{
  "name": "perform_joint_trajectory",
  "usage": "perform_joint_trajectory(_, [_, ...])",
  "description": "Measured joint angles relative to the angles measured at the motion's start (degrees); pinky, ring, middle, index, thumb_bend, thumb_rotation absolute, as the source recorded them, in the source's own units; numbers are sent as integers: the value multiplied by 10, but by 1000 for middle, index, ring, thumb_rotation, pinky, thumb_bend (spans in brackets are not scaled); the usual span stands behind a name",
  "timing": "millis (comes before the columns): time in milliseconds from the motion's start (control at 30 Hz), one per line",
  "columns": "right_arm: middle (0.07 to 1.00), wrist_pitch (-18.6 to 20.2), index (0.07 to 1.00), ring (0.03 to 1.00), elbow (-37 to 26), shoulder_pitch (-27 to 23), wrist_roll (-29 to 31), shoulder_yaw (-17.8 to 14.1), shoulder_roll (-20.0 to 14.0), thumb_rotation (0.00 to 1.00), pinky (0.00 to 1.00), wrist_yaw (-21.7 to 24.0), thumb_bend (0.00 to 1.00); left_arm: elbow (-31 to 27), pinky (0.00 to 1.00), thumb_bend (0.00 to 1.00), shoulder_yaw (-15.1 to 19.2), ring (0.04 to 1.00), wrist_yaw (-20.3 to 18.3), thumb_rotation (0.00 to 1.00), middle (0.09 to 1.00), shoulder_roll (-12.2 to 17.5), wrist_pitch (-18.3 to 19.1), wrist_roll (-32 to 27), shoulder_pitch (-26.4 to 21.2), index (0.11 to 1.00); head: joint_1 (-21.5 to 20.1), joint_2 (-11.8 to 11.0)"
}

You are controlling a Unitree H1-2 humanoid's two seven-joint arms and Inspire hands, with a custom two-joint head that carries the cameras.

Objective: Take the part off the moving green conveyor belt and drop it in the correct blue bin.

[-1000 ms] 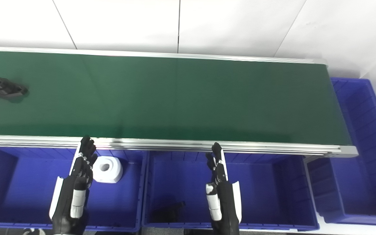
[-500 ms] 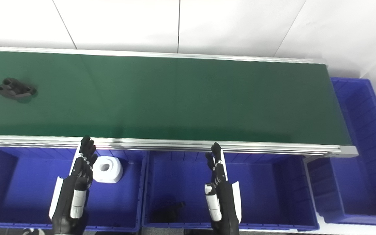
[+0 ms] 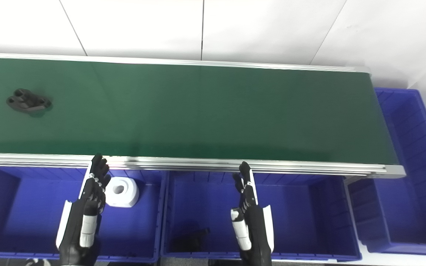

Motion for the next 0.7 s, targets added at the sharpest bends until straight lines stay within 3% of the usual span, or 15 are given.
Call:
perform_joint_trajectory(200, [994, 0, 1000, 954, 1, -1, 0, 0, -2, 952, 967, 0, 768, 8, 1000, 746, -1, 1000, 0, 968, 1000, -1, -3, 8, 0, 1000, 11, -10])
perform_joint_trajectory(433, [1000, 0, 1000, 968, 21, -3, 8, -5, -12, 977, 974, 6, 733, 35, 1000, 789, -5, 989, 7, 983, 1000, -10, -23, 31, -2, 1000, 61, -54])
perform_joint_trajectory(500, [1000, -2, 1000, 973, 23, -5, 13, -8, -16, 981, 974, 8, 717, 39, 1000, 774, -6, 989, 7, 994, 1000, -10, -32, 39, -2, 1000, 62, -54])
perform_joint_trajectory(700, [1000, -13, 1000, 977, 50, -20, 27, -11, -27, 1000, 964, 9, 677, 70, 1000, 768, -6, 978, 9, 1000, 998, -12, -49, 58, -6, 1000, 89, -82])
